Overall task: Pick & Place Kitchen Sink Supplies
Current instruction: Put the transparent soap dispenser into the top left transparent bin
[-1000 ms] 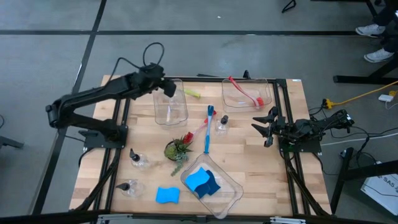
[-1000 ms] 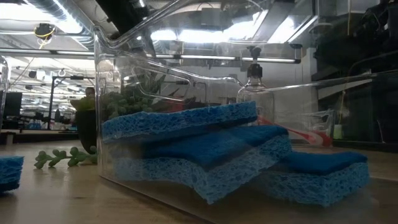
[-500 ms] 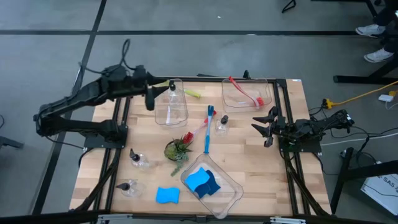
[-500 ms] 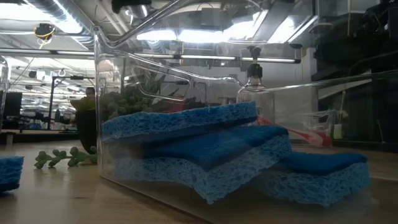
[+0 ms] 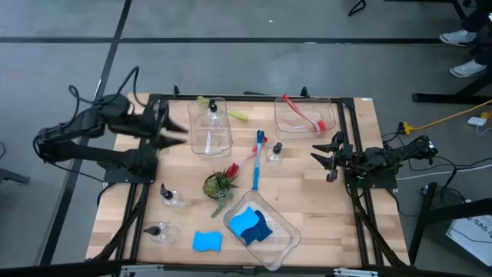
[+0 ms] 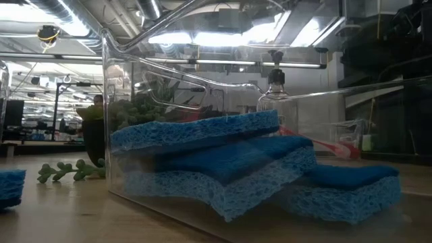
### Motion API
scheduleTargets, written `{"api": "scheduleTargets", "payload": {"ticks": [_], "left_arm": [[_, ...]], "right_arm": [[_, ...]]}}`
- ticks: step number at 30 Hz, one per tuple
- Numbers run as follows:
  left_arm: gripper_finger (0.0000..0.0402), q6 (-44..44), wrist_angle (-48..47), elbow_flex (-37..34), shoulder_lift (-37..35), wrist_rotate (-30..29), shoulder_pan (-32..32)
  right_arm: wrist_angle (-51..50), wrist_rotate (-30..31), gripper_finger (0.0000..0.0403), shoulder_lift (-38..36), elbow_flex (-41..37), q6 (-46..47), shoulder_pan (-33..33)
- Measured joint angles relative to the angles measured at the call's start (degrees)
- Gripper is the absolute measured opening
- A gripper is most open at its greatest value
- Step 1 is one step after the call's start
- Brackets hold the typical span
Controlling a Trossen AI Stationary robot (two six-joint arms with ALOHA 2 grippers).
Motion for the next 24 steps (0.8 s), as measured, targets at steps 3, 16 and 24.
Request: {"api": "scheduleTargets", "payload": {"ticks": [3, 16, 24], "left_arm": [[0.0125, -0.6, -5.8, 0.0, -3.5, 3.5, -3.0], [0.0047, -6.5, -21.5, 0.0, -10.1, 7.5, -12.5], [0.0002, -6.8, -28.9, 0.0, -7.1, 2.4, -16.9]], "right_arm": [[0.0, 0.0, 0.0149, 0.0, 0.0, -0.2, 0.0], [0.0, 0.0, 0.0149, 0.0, 0.0, 0.0, 0.0], [0.0, 0.0, 0.0149, 0.0, 0.0, -0.2, 0.0]]}}
